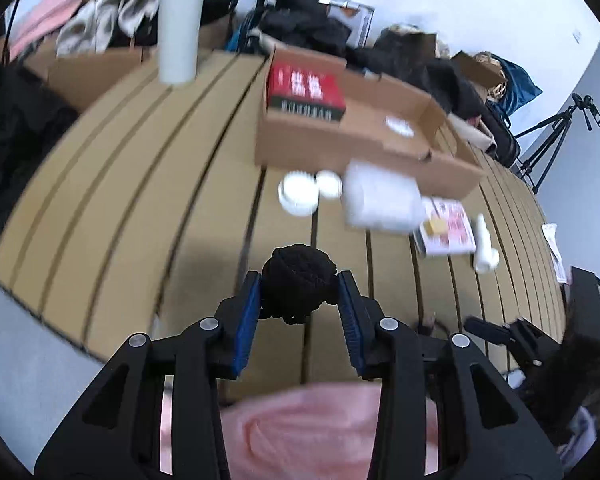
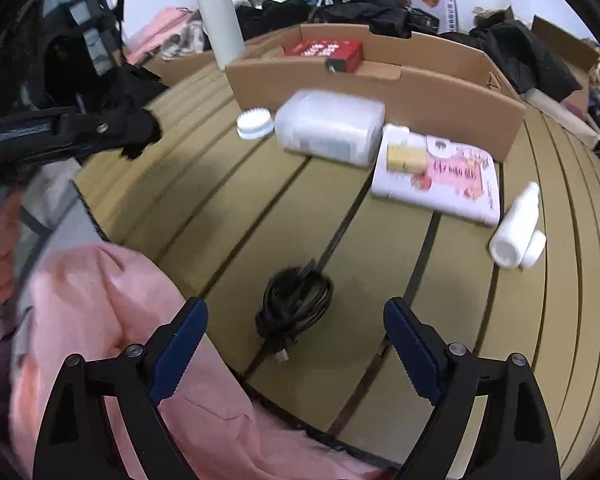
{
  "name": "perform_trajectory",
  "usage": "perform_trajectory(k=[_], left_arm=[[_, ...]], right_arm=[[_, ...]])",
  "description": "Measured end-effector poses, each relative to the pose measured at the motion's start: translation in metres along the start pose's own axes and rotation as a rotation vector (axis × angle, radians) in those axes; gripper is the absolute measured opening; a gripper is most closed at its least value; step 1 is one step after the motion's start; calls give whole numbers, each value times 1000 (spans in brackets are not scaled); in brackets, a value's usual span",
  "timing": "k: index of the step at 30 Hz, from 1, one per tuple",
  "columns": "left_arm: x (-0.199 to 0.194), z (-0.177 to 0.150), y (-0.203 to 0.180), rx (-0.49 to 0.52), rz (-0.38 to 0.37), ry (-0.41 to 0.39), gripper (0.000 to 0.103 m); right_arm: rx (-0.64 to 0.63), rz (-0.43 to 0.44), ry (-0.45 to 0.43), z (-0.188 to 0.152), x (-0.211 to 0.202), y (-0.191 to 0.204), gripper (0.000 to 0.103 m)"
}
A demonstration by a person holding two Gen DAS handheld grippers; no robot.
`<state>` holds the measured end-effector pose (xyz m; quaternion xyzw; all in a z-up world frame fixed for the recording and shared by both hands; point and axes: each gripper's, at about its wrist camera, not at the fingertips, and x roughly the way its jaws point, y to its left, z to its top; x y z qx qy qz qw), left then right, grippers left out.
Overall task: Organize objects
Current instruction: 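Carry the black cloth with the left gripper while the right gripper carries the cable into the tray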
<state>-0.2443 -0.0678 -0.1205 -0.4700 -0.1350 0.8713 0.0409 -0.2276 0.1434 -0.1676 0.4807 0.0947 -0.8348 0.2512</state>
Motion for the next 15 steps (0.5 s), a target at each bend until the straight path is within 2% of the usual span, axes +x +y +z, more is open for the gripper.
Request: perform_trajectory(k=[1,2,3,7,9,11,13,15], left_arm=[[0,-3,-1,3,2,4,34],[-2,-7,-5,16,9,3,34],[-5,-10,-7,25,15,-1,34],[-17,-11,-14,36,1,-29,34],[-22,-3,-15,47,-22,-46,34],[-28,21,-18,71,-51,-79,34],[-31,55,-23,100,-87,-128,34],[-24,87,-25,105,-105,-143,34]], right_arm=[[-22,-39,12,-1,5,6,67],[-48,-77,21,-1,9,10,37],[-82,-142,-3,1,9,14,26],[-65,-118,-17,-2,9,13,22],[-45,-113,-54,3,-3,7,19],[-28,-94,-94,19,-18,0,18],[-30,-75,-153,47,-35,-12,18],[-37,-70,-208,83,-47,-24,18]])
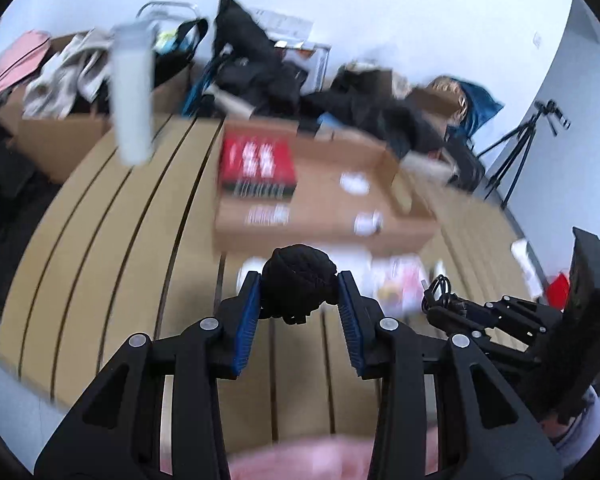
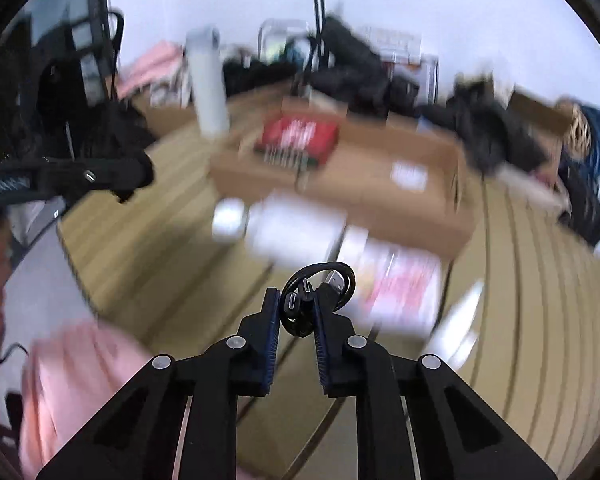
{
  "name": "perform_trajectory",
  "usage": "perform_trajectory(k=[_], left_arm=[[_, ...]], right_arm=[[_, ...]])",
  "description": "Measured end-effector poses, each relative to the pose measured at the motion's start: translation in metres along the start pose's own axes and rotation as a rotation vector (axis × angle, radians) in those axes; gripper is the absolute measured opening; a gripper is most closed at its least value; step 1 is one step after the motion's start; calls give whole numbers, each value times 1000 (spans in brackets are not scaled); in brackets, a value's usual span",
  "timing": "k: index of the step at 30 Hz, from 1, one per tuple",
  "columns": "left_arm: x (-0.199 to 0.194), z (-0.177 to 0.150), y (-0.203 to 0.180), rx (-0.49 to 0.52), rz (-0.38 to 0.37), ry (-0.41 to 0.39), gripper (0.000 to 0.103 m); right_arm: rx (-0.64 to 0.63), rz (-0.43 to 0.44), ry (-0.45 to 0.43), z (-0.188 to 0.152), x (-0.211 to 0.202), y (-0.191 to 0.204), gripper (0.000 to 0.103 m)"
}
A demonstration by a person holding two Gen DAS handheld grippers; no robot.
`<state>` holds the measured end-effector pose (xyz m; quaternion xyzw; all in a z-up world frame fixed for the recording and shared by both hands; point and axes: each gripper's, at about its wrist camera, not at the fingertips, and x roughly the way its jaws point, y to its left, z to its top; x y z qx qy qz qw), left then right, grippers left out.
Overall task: Organize objects
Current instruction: 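Carry the black cloth with the left gripper while the right gripper carries the cable into the tray, then open both grippers over the tray and withdraw them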
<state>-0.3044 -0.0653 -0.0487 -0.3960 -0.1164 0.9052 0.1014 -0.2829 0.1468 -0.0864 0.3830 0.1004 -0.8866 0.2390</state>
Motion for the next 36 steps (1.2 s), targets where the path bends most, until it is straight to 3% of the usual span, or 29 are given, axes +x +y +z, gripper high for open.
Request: perform_trajectory(k=[2,4,8,11,14,16,17,18,20,22,27,30,36], left_arm=[[23,33,3,13,13,10,34],[46,54,8,3,74,45,34],[90,76,13,28,43,80,37],[134,77,26,14,106,190,40],[138,71,30,42,110,197,54],[125,67,34,42,100,177,63],[114,66,37,34,96,160,68],[106,68,39,29,93,146,70],[87,71,40,25,113,119,72],[68,75,40,35,149,109,74],[20,83,29,49,252,119,87],[-11,80,20,20,252,112,89],[-69,58,-18,54,258,42,92]], right_arm=[[23,37,-39,36,4,-16,18],[31,22,-62,66,13,-26,18],[91,109,-56,108,41,-34,18],[181,172,61,130,104,-39,18],[252,256,206,133,167,-41,19],[258,327,234,131,188,-40,27],[269,342,227,129,189,-40,46],[291,375,207,127,187,-41,68],[309,391,184,128,178,-46,83],[302,349,152,129,152,-55,83],[161,124,82,137,64,-73,83],[112,21,68,131,12,-87,83],[158,-38,31,95,-73,-105,83]])
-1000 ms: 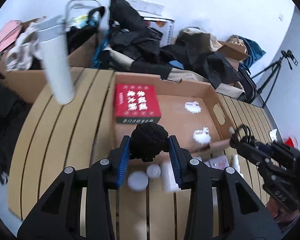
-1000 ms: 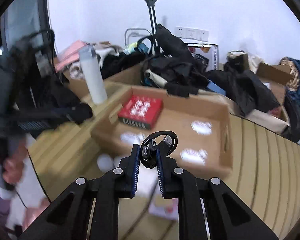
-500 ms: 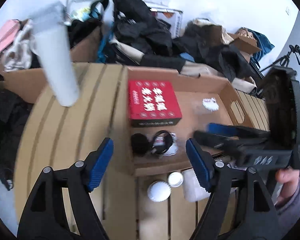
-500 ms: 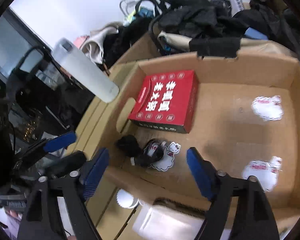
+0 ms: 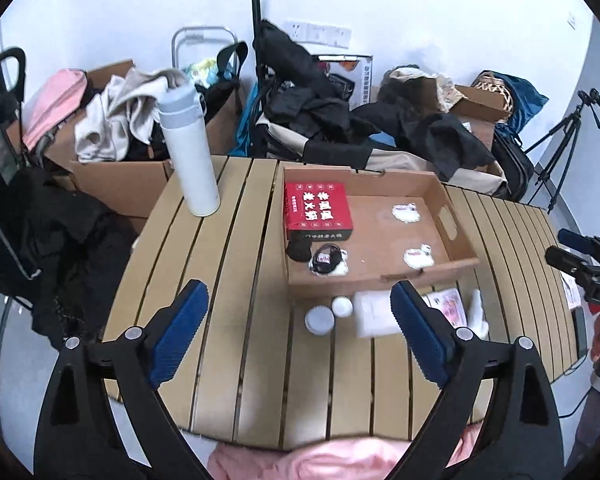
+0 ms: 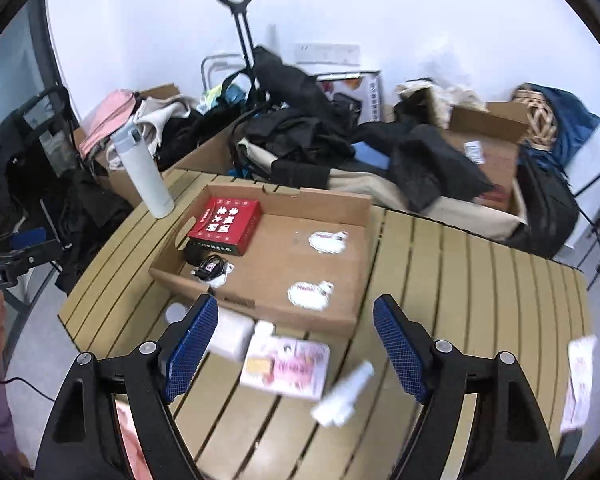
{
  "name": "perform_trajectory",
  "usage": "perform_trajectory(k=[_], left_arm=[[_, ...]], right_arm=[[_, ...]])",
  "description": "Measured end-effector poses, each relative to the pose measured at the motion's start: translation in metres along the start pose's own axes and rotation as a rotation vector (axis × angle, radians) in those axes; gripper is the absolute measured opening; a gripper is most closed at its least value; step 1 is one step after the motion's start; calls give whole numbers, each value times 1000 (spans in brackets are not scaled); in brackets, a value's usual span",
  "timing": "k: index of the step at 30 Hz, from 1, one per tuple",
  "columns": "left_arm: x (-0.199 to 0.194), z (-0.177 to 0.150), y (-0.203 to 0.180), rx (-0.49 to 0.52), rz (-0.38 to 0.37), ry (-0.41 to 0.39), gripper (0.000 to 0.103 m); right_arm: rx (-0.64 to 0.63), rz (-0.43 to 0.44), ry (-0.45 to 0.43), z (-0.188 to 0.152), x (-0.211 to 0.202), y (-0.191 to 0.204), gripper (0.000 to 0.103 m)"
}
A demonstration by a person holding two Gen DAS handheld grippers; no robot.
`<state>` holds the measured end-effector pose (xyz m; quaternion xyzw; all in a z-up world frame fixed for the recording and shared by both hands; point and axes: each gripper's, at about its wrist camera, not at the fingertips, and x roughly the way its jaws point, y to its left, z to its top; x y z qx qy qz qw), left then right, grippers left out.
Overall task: Organize objects
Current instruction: 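Open both grippers over the tray and withdraw them, then grasp the large white round lid with the left gripper while the right gripper grasps the yellow bar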
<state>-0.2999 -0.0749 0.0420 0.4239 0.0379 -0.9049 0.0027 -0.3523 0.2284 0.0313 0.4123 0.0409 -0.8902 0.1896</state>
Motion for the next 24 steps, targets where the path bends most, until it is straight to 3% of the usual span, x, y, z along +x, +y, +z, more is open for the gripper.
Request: perform_trajectory(k=[3,8,10,13,16,18,24], left_arm=[[-30,-26,-8,-13,4,-37,92],[-86,-112,-21,-29,22,-129,102],[-97,-147,-26,-43,6,-135,103],[-93,-183,-31,-79,-30,-78,103],[-79,-188,-43,-45,-8,-17,103],[-77,-187,-47,-42,36,-23,103],[-61,-192,-45,-50,17,-7,103]], right_arm=[[-5,-18,-51,-30,-40,5,83],[-51,14,-181,-115,-101,33,84],[-71,22,-154,-154,-109,48,84],[-124,45,-79,-198,-104,72,84],[-170,60,-27,-219,-91,87,84],[-176,57,-1,-221,-82,91,84],[-116,100,-16,-226,-75,86,84]])
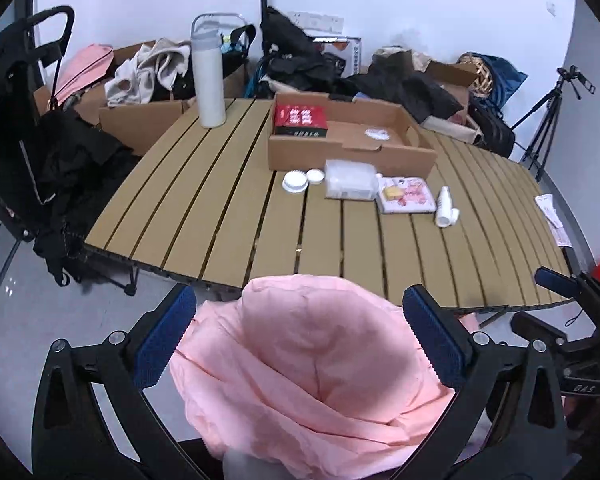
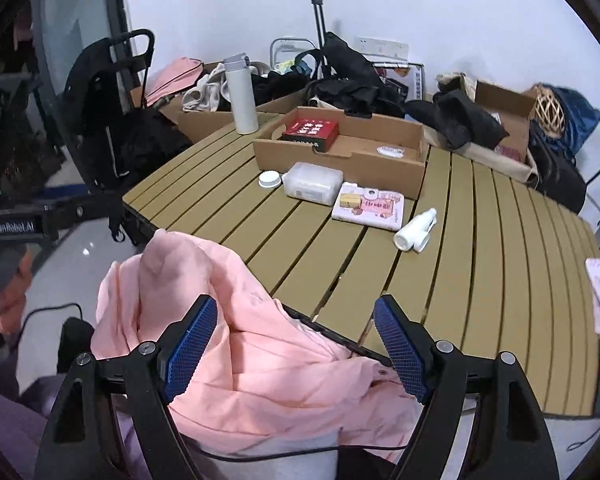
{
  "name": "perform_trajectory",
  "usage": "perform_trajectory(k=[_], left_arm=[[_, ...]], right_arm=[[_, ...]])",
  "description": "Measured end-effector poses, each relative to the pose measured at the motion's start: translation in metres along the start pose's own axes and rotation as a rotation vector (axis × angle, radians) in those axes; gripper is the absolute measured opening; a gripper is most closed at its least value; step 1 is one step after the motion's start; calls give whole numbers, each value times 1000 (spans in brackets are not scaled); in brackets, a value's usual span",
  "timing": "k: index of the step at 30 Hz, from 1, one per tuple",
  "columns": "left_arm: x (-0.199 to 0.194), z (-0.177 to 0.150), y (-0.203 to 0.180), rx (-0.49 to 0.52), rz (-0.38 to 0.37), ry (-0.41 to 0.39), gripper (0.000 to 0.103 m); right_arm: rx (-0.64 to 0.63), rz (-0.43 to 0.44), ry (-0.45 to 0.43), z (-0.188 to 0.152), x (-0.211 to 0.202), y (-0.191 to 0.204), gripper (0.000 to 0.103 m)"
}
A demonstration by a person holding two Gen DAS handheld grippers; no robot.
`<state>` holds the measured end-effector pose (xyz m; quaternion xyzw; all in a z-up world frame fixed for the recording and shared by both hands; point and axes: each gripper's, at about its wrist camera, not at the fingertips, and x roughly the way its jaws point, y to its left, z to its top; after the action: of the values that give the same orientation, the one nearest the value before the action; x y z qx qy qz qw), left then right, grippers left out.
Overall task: Organize objects
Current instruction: 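Grasp the large white round lid with the left gripper while the right gripper grasps the yellow bar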
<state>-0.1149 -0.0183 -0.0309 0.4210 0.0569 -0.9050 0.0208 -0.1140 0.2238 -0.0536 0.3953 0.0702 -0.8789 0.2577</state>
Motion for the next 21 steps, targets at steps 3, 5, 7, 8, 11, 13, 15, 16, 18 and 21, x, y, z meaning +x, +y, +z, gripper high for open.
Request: perform_trajectory(k=[3,5,7,8,11,13,15,16,18,21], left_arm=[[26,-4,9,-26,-40,41,103],[47,-4,14,-28,-55,51,99],[74,10,22,-36,-64,56,89],[84,17,26,-45,-75,59,82],[126,45,38,-93,-109,83,81],[157,63,38,-83,-89,111,73],[188,79,31,-25,-70,101,69],[201,85,26,-2,-57,106,66],[223,92,21,28,-42,129,64],[253,98,15,53,-32,178,62]], right_arm=[[33,45,33,-5,14,-6,88],[38,46,52,-6,24,-9,88],[54,9,62,-3,39,-14,88],[69,-9,72,0,46,-19,88],[118,20,97,17,77,-36,88],[138,20,76,31,98,-47,88],[145,-10,74,48,126,-57,88],[151,-13,73,55,137,-61,88],[163,-27,70,72,164,-70,88],[115,-91,73,86,199,-73,82]])
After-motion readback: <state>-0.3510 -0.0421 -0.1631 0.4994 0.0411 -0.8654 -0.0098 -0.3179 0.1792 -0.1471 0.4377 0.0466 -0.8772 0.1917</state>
